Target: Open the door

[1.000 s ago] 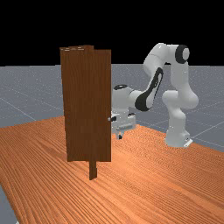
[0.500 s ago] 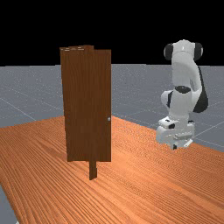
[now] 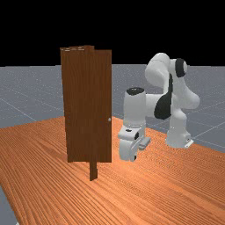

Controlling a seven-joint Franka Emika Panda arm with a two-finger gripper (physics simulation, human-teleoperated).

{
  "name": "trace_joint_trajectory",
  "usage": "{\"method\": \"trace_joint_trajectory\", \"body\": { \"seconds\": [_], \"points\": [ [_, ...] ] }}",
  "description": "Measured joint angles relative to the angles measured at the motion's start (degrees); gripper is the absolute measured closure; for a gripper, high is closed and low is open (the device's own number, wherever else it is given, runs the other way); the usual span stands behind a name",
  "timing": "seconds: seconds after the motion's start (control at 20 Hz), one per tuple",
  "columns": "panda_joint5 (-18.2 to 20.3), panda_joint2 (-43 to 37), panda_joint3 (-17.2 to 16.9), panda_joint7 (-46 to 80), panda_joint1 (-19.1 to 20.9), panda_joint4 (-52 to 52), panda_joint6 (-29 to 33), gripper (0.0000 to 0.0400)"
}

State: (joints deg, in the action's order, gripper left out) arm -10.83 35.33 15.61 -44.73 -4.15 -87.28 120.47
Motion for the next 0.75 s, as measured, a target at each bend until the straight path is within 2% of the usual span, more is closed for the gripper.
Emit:
{"method": "trace_joint_trajectory", "body": {
  "seconds": [0.05,0.1,0.3,0.5,0.55,0.65,0.75],
  "points": [
    [0.5,-2.2,-0.1,-11.5,5.1,-3.5,1.6,0.0400],
    [1.2,-3.6,0.3,-21.1,8.3,-5.7,2.2,0.0400],
    [3.0,-6.6,0.9,-35.7,10.5,-10.1,2.1,0.0400],
    [5.3,-10.0,2.3,-56.1,13.6,-14.9,1.2,0.0400],
    [7.0,-11.2,1.8,-58.3,15.0,-16.1,0.5,0.0400],
    [6.2,-9.7,-1.1,-61.6,19.7,-13.6,0.2,0.0400],
    [6.6,-9.1,-2.6,-62.7,22.4,-12.4,-0.2,0.0400]
  ]
}}
